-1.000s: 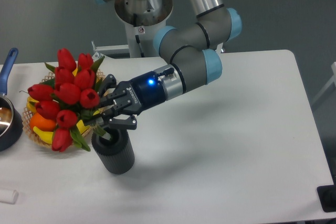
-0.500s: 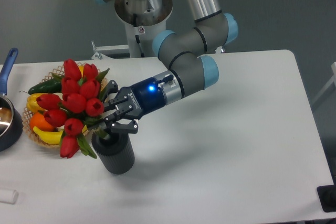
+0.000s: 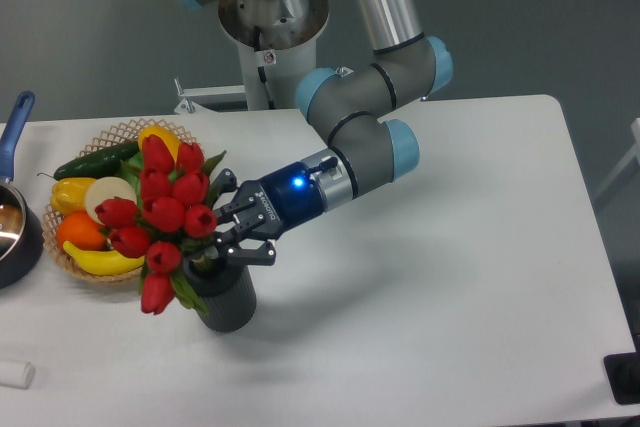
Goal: Insert the flowers into the vase
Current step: 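Push the tulips deeper into the vase and settle them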
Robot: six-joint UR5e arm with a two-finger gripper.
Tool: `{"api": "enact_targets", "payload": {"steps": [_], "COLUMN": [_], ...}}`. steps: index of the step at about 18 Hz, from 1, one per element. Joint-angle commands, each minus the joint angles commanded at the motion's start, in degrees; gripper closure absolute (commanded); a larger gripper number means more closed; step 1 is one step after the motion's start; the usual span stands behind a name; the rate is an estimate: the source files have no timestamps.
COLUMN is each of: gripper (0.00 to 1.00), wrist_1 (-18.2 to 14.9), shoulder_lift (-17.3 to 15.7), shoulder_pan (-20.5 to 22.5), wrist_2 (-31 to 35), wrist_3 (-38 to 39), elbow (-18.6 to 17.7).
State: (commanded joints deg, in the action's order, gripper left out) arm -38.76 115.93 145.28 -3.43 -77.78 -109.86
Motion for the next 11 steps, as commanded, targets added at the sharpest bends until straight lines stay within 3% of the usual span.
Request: {"api": "enact_targets", "payload": {"steps": [11], "gripper": [0.69], "wrist_1": [0.0], "shoulder_lift": [2.2], "shoulder_pan": [0.2], "wrist_2": [0.6], "wrist_3": [-2.2], "elbow": [-1.0]}}
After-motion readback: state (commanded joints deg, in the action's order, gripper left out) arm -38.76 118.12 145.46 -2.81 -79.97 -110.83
